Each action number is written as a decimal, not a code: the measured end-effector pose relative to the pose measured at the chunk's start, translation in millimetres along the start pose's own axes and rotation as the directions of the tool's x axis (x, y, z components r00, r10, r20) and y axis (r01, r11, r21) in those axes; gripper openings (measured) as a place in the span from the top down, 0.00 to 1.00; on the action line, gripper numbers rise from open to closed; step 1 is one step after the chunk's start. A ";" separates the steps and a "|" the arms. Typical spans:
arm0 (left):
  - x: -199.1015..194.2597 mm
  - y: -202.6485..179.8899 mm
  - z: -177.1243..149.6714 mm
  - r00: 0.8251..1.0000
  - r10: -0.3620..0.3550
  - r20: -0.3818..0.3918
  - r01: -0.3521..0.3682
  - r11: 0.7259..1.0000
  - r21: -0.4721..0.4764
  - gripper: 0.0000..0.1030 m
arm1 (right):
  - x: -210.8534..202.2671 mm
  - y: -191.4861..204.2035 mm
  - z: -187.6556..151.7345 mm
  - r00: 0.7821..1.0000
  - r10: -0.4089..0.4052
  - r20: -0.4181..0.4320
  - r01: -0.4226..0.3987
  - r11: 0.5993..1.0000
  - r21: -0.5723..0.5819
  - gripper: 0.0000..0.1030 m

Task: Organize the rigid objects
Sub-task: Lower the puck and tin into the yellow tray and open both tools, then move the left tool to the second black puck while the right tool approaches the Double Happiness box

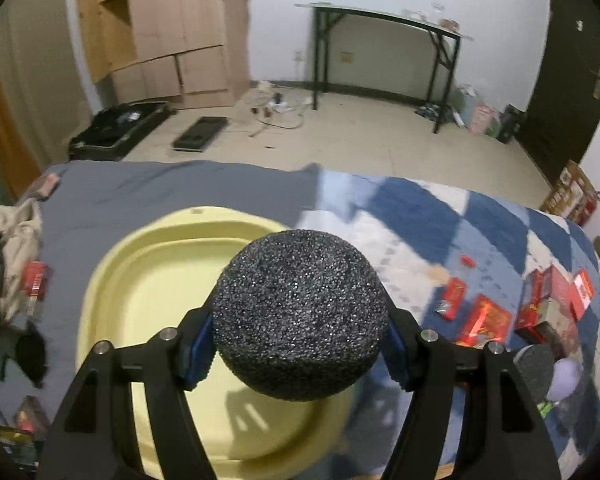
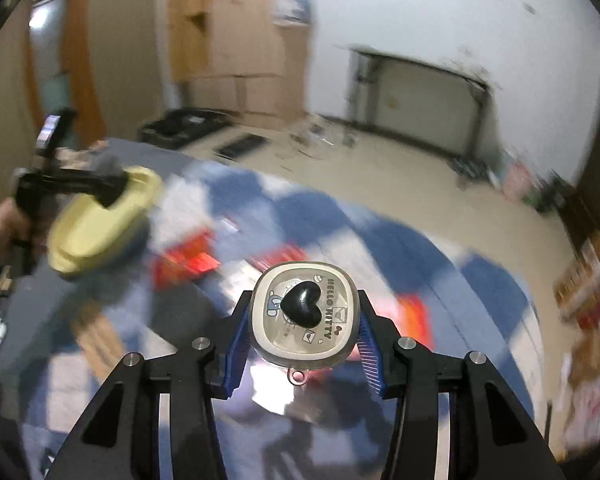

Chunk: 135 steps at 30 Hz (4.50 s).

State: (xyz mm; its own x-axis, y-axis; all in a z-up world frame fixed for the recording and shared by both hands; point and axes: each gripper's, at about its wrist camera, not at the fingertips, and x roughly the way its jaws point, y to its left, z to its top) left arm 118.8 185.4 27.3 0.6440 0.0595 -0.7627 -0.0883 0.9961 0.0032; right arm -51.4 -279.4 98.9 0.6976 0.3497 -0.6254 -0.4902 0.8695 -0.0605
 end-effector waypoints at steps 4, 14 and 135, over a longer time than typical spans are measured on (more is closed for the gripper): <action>-4.1 38.6 -7.7 1.000 0.023 -0.016 -0.023 0.999 -0.023 0.33 | 19.8 70.3 42.8 0.991 0.134 -0.004 -0.134 0.987 -0.090 0.55; 28.6 127.3 -53.9 0.990 0.032 -0.136 -0.054 0.986 -0.158 0.33 | 169.7 237.8 73.3 0.944 0.309 -0.111 -0.325 0.930 -0.174 0.55; 23.3 -235.6 -101.1 0.886 -0.399 -0.238 0.434 0.892 0.122 0.00 | 141.0 -144.3 -5.9 0.954 -0.260 -0.153 0.285 0.943 0.175 0.00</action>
State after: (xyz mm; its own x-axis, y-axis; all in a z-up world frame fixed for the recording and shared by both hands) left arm 77.8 -54.5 -56.6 0.4248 -0.3599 -0.8307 0.2936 0.9228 -0.2496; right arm 114.6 -357.6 14.9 0.7128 0.0545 -0.6993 -0.1722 0.9801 -0.0991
